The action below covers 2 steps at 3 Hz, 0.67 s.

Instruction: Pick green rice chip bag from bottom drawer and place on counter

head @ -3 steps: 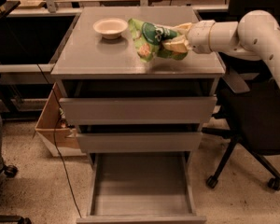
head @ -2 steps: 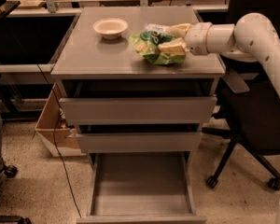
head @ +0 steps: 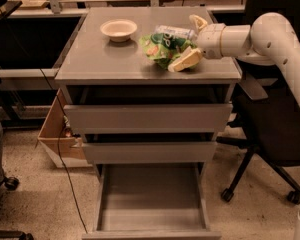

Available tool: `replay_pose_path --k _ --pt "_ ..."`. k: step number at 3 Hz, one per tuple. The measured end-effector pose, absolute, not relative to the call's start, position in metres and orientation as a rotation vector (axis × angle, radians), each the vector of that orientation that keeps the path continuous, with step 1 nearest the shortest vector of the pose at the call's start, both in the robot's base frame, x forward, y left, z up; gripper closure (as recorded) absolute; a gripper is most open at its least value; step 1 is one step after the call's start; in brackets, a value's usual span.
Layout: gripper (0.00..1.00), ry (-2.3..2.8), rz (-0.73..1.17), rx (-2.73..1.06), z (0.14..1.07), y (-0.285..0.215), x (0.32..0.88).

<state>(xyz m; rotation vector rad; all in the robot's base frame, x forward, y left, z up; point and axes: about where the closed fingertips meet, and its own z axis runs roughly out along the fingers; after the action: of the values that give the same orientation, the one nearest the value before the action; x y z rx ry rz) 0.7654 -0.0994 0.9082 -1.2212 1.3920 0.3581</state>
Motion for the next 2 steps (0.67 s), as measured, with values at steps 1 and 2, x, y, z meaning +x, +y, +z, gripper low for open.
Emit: replay_pose_path --k 1,2 --pt "0.0 1.361 0.355 -1.241 0.921 -0.127 0.742" --pt "0.0 1.414 0.293 -1.264 0.921 -0.198 0.707"
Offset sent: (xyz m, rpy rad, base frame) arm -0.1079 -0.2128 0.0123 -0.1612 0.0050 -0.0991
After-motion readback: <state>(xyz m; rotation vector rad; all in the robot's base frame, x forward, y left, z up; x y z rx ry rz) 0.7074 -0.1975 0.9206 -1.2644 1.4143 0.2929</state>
